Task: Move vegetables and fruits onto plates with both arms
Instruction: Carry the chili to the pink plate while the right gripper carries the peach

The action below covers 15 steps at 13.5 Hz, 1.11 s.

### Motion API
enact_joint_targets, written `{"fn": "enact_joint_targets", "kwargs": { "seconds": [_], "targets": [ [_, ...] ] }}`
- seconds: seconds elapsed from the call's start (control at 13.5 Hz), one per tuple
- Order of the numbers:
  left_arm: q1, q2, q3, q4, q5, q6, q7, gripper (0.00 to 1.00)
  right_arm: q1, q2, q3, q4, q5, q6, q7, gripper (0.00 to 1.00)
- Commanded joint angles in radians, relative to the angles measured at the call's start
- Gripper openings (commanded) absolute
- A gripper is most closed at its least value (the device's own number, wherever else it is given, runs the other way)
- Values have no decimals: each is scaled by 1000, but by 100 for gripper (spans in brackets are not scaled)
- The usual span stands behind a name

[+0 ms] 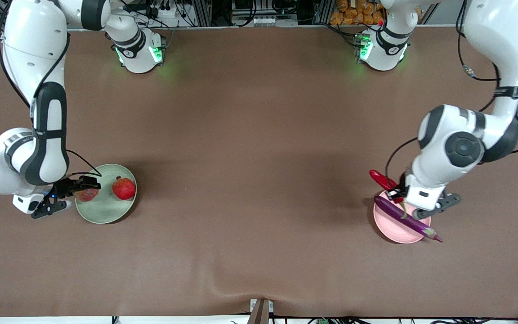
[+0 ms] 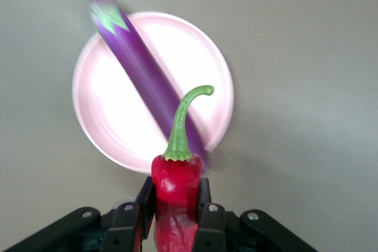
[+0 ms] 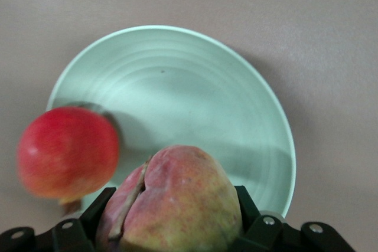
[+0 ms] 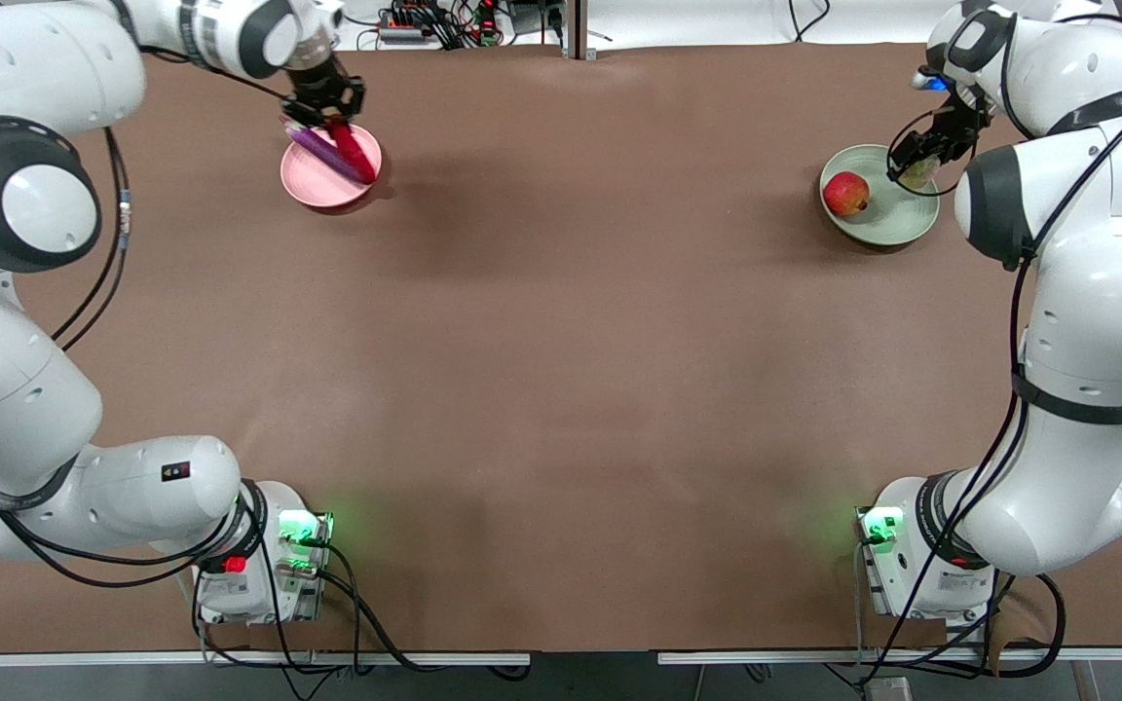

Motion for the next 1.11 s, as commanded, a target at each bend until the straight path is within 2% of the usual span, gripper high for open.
{"fn": "enact_joint_targets", "kwargs": {
  "seconds": [0.0,0.07,0.15,0.3,0.52,0.67,0.81,0.89,1.03],
  "targets": [
    [69,29,-12,21,-17,-7,163,0,-50,2,59,30,-13,11,-23,79],
    [77,33,-12,21,-18,-7,202,0,-49,-1,61,30,-12,6,-13,87],
    [92,34,-10,19,-20,-7,235,0,-49,-4,61,31,-9,-2,2,100],
    [135,44,-15,15,-23,1,251,0,-41,-15,60,42,-10,-26,66,100],
    [173,79,-12,9,-87,65,233,0,-43,-33,49,109,-13,-184,207,100],
    [195,115,-10,7,-165,155,161,0,-36,-48,14,157,-18,-299,279,100],
    [194,145,-6,7,-163,218,118,0,-32,-65,-3,188,-18,-365,283,100],
    [195,153,-4,12,-163,223,116,0,-29,-100,-8,183,-36,-376,284,100],
    [194,155,-4,19,-173,226,75,0,-23,-162,-3,180,-132,-403,315,100]
  ]
}}
